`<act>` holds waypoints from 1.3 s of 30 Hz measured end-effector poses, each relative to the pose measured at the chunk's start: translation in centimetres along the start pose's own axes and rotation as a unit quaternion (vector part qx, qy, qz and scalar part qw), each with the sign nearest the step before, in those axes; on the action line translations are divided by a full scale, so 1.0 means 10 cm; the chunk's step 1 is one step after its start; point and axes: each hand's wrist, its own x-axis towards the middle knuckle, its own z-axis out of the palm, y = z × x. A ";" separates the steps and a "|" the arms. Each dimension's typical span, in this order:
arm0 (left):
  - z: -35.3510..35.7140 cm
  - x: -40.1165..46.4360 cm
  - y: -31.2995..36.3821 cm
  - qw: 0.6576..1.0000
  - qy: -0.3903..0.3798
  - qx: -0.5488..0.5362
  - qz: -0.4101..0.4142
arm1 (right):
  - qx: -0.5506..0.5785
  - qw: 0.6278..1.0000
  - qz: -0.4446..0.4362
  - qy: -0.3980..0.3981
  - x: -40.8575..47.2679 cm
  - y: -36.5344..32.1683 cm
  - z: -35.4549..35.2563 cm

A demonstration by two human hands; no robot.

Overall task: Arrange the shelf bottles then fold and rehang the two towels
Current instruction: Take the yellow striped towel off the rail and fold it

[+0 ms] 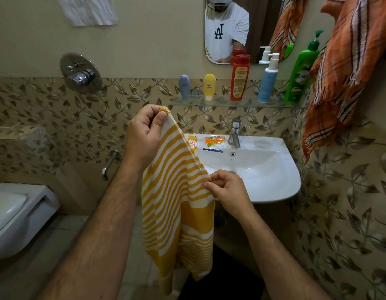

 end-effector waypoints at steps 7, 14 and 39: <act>-0.03 0.00 0.01 1.000 0.004 -0.013 -0.005 | -0.044 0.999 -0.022 0.001 -0.02 0.00 0.02; -0.03 -0.02 -0.01 1.000 0.003 -0.002 -0.012 | -0.064 0.997 -0.042 0.025 -0.03 0.03 0.05; -0.08 -0.01 -0.44 0.982 0.104 0.104 -0.120 | -0.037 0.998 -0.018 0.041 -0.11 0.21 -0.08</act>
